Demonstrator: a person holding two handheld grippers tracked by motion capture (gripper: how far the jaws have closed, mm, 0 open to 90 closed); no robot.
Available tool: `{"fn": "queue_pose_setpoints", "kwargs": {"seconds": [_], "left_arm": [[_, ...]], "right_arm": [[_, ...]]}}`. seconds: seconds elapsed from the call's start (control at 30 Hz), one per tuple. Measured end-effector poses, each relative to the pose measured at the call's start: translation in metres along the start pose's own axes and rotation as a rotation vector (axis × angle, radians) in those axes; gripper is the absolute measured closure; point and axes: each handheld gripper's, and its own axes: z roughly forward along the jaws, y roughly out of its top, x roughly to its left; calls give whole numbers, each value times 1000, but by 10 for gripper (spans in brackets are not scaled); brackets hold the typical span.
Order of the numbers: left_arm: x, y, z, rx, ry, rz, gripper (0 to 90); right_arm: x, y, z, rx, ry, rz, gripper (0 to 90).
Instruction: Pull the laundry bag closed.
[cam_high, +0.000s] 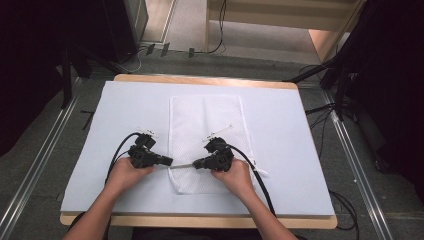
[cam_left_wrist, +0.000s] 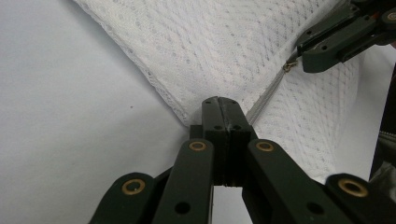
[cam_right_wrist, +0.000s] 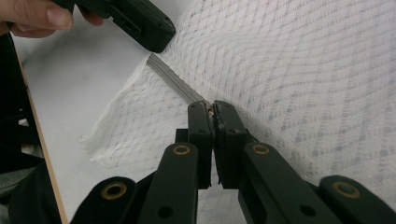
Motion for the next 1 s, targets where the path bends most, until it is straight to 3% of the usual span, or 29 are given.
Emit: {"fn": "queue_pose_setpoints", "kwargs": {"seconds": [1.0], "left_arm": [[0, 0, 0, -2, -3, -4, 900]], "right_arm": [[-7, -8, -13, -4, -2, 26, 885]]}}
